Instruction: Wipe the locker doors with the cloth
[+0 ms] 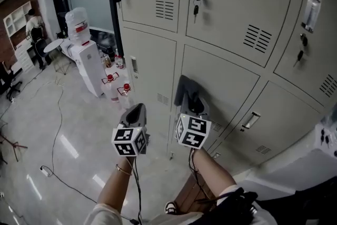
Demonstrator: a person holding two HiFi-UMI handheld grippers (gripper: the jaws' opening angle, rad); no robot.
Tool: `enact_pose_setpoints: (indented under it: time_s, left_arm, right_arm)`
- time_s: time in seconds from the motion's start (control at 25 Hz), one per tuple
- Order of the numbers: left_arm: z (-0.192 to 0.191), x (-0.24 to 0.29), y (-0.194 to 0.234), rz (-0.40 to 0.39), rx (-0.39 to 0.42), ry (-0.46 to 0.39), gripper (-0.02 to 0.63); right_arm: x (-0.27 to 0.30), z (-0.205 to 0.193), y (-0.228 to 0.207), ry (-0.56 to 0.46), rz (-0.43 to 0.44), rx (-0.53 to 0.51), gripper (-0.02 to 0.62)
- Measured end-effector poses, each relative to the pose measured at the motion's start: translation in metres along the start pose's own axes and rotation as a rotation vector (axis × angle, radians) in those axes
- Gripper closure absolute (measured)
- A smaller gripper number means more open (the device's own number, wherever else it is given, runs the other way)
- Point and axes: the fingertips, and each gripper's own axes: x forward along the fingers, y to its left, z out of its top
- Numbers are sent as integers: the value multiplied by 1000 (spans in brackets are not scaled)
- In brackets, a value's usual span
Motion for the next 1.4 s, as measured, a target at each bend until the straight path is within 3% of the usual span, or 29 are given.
enact_pose_setpoints:
  time_s: [0.56,1.4]
  left_arm:
    - [-17,-2,15,11,-25,24,595]
    - [-17,11,-52,-92,-12,37,595]
  right_arm:
    - [28,-11,-6,-31,-75,-12,511]
    - [-17,3,-60,-49,-145,-50,509]
